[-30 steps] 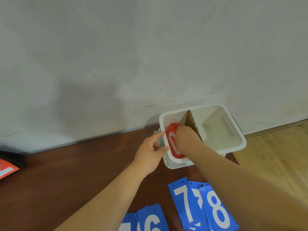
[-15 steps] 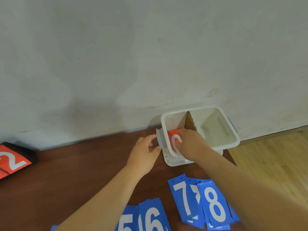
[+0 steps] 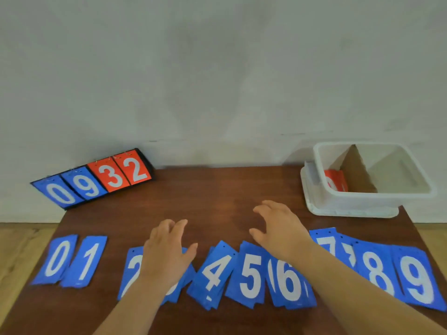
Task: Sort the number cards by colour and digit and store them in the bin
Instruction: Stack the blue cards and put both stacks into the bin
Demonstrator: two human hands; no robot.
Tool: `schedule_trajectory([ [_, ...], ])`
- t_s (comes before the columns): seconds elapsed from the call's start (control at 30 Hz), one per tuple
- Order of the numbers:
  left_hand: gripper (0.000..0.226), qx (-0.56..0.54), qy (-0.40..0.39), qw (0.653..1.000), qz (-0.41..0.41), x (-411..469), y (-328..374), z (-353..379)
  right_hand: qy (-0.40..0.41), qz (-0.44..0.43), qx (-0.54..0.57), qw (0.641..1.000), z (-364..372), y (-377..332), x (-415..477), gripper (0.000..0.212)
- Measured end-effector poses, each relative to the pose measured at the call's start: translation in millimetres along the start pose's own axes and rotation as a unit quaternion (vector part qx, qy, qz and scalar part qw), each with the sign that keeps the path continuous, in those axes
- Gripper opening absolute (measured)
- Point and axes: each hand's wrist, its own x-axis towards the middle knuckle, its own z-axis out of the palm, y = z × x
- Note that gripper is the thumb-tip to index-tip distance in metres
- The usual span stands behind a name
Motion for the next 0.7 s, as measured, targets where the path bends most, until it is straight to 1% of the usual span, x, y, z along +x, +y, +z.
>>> schedule_trajectory([
  [0.1,0.071,0.006,-0.006,0.998,-0.055,-32,-52,-3,-0.028,-0.022,0.002,0.999,24,-39,-1,0.064],
  [0.2,0.067,0.009,-0.003,0.995,-0.098,-67,-94,-4,-0.065,-0.053,0.0,0.996,42,-74,-4,0.064],
  [0.33,0.067,-0.019,0.034,0.983,-0.182,-117,-128,6,-0.104,-0.105,-0.017,0.989,66,-111,-1,0.068],
  [0.43,0.07,-0.019,0.053,0.972,-0.23,-154,-142,6,-0.118,-0.142,-0.019,0.983,83,-142,0,0.068],
  [0.53,0.069,-0.021,0.057,0.961,-0.27,-179,-167,1,-0.128,-0.174,-0.015,0.976,96,-177,2,0.067],
  [0.7,0.07,-0.063,0.058,0.934,-0.346,-183,-223,-11,-0.129,-0.205,-0.034,0.97,117,-234,18,0.065],
])
